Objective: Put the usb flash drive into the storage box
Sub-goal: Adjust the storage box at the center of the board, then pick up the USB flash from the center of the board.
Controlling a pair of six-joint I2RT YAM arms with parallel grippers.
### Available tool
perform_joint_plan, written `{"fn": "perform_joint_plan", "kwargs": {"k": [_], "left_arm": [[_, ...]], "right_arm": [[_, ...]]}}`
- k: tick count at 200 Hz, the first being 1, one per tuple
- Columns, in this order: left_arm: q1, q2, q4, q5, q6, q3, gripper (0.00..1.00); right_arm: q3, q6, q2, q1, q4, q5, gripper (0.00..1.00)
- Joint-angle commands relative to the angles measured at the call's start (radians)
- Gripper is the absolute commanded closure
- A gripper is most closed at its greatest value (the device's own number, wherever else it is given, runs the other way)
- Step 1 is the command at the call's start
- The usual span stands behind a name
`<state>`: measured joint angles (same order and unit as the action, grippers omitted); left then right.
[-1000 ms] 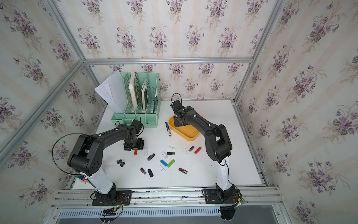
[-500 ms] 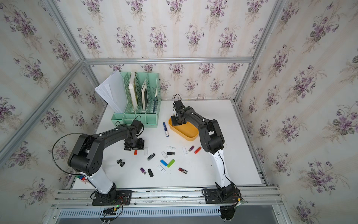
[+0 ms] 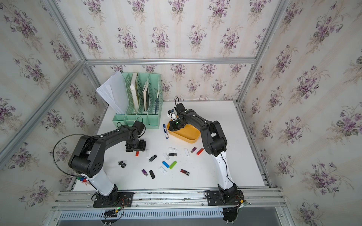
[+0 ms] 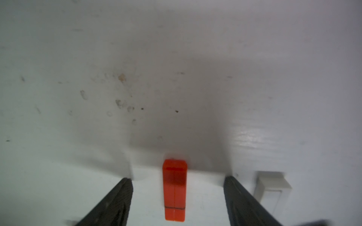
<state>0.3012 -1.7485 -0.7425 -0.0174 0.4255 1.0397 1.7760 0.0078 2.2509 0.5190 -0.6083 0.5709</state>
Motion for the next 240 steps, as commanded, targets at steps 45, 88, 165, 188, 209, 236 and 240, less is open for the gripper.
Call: {"fn": "perform_joint_plan", "kwargs": {"k": [45, 88, 165, 188, 209, 236, 240], "left_arm": [[0.001, -0.018, -0.009, 0.004, -0.005, 0.008, 0.22], [0.001, -0.020, -0.008, 0.003, -0.006, 0.008, 0.21], [0.009, -0.031, -0.024, -0.033, -0.005, 0.006, 0.24], [0.008, -0.021, -0.016, -0.030, 0.002, -0.006, 0.24], [0.009, -0.013, -0.011, -0.010, 0.005, -0.015, 0.24], [0.008, -0.016, -0.010, 0.004, -0.001, -0.017, 0.23], [0.008, -0.016, -0.008, 0.007, -0.002, -0.017, 0.23]], "right_arm": [[-0.035, -0.145, -0.025, 0.059, -0.147, 0.135, 1.00], [-0.082, -0.096, -0.098, 0.069, -0.114, 0.050, 1.00], [-0.282, 0.220, -0.495, 0.051, 0.012, -0.391, 0.53], [-0.388, 0.338, -0.574, 0.033, -0.036, -0.514, 0.50], [-0.489, 0.439, -0.620, -0.020, -0.075, -0.566, 0.47], [-0.569, 0.497, -0.660, -0.022, -0.116, -0.626, 0.42], [-0.577, 0.504, -0.664, -0.022, -0.125, -0.641, 0.41]]}}
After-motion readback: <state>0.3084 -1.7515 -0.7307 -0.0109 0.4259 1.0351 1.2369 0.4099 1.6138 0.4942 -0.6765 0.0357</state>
